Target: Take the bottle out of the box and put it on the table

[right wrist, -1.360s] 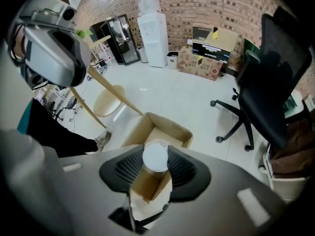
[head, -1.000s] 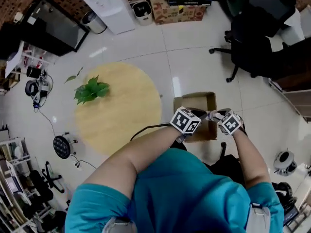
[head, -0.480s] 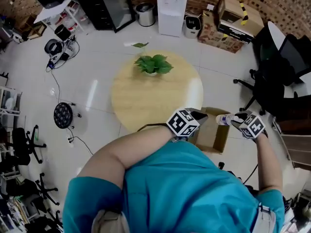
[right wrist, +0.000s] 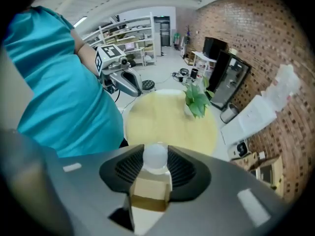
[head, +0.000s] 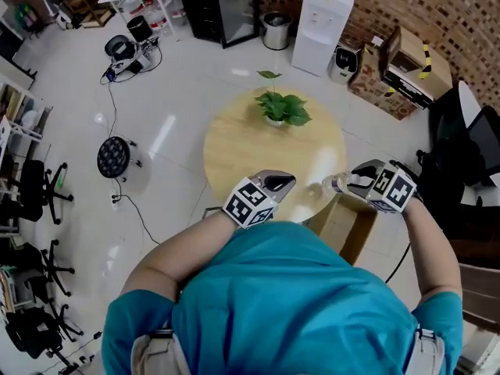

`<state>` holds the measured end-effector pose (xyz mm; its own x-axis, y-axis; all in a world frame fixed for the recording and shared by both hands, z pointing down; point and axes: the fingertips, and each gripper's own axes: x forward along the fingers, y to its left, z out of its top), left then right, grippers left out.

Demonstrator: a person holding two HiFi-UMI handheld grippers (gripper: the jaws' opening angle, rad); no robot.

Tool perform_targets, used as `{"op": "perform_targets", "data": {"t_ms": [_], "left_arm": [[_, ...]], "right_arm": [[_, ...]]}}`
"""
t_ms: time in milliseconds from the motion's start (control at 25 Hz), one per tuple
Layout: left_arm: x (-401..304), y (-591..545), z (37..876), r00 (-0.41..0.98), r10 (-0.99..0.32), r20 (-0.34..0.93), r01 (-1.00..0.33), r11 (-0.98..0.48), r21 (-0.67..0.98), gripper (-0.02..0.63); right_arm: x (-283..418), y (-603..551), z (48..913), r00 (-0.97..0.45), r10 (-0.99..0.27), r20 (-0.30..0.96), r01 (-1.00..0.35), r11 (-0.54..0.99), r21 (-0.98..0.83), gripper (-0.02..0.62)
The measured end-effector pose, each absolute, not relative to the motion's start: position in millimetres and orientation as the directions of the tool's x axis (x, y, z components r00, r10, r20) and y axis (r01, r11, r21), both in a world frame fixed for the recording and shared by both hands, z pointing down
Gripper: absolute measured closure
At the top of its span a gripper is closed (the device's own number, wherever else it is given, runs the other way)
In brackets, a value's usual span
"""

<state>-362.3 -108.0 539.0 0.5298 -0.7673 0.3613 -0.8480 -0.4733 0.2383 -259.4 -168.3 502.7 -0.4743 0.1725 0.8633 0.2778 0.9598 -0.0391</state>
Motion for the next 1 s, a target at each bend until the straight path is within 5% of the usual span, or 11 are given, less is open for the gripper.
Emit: {"op": "perform_targets", "data": {"t_ms": [360,520,880,1000], "left_arm": [[-437.7,-82.0,541.6,0.248,-0.921,0.302,-0.95,-0.17,0.262,0.606],[-459.6,-55.7,553.6,0.206,-0.934,0.293,-0.958,-0.132,0.255,0.606],[-517.7,-22.9,559.0,0.286,-0.911,0.296,-0.945,-0.218,0.244,0.606],[-527.1,-25.4,554.2,0.313,-0.901,0.301,-0.937,-0.241,0.254,0.606]], "right_arm": [[-365.4,-155.3,527.4,-0.39,0.281,0.877,0.567,0.823,-0.011,0.446],[-389.8,-133.9,564.4,-0.332,0.27,0.904,0.574,0.818,-0.034,0.446],[-483.5,-139.9,582.6,-0.393,0.011,0.919,0.502,0.84,0.204,0.447],[-495.6,-128.1,595.3,-0.372,0.055,0.926,0.488,0.861,0.145,0.446]]}}
